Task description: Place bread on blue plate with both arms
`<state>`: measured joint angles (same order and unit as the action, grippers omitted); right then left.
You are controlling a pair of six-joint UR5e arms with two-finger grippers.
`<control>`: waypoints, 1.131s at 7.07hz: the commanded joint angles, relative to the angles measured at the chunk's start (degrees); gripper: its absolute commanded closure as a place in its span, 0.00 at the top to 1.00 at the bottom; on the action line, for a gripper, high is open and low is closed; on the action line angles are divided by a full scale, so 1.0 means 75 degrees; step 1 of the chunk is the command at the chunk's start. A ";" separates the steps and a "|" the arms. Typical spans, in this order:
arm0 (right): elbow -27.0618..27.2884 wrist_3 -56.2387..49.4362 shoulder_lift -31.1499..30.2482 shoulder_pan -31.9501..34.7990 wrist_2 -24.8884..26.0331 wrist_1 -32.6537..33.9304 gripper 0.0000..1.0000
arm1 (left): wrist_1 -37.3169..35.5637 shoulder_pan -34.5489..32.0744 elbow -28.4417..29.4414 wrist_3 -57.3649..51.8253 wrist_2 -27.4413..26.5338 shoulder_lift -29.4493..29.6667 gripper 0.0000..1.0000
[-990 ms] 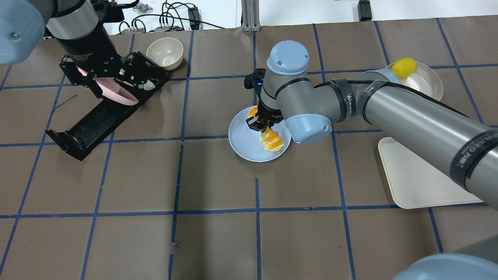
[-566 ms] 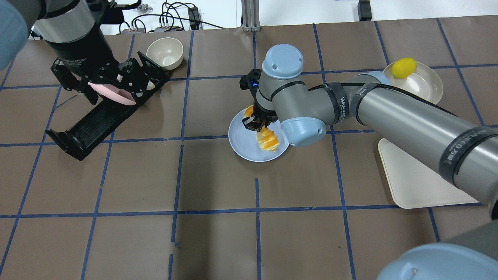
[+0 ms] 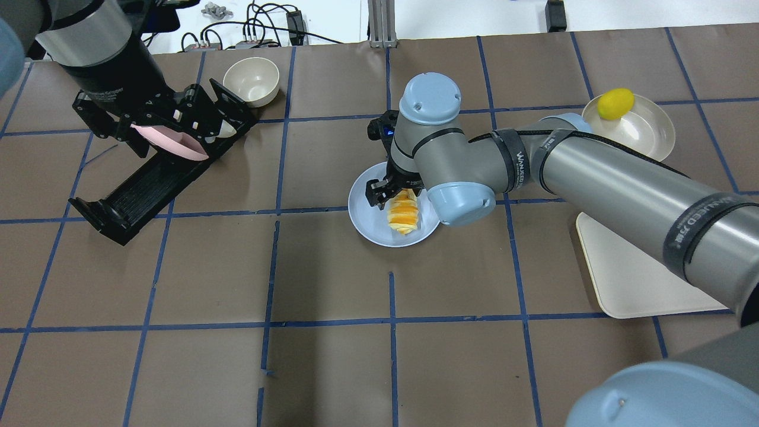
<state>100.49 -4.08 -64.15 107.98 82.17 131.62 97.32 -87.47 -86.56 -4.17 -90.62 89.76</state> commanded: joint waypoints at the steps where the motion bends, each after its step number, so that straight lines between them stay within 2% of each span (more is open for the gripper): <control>1: -0.0097 0.0586 -0.0106 -0.0018 -0.0011 -0.0053 1.00 | -0.0003 0.0026 0.0010 0.0017 0.0024 -0.0004 1.00; 2: -0.0110 0.0649 -0.0118 -0.0099 -0.0011 0.0017 1.00 | -0.0003 0.0026 0.0010 0.0017 0.0012 -0.0004 1.00; 3: -0.0446 0.0672 -0.0304 -0.0065 0.0256 0.0435 1.00 | -0.0003 0.0014 0.0033 0.0028 0.0024 0.0008 1.00; 4: -0.0856 0.0835 -0.0410 -0.0216 0.1140 0.0219 1.00 | -0.0003 0.0026 0.0022 0.0029 0.0117 0.0008 1.00; 5: -0.1393 0.1324 -0.0713 -0.0368 0.1462 -0.0874 1.00 | -0.0003 0.0026 0.0021 0.0029 0.0129 0.0008 1.00; 7: -0.2717 0.0923 -0.0891 -0.1233 0.1419 -0.2798 1.00 | -0.0003 0.0014 0.0021 0.0029 0.0130 0.0008 1.00; 8: -0.3083 0.0745 -0.1019 -0.1492 0.1407 -0.3758 1.00 | 0.0020 0.0002 0.0010 0.0063 0.0130 0.0008 1.00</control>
<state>81.75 3.30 -70.69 99.70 92.66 112.18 97.34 -87.35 -86.41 -3.89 -89.66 89.82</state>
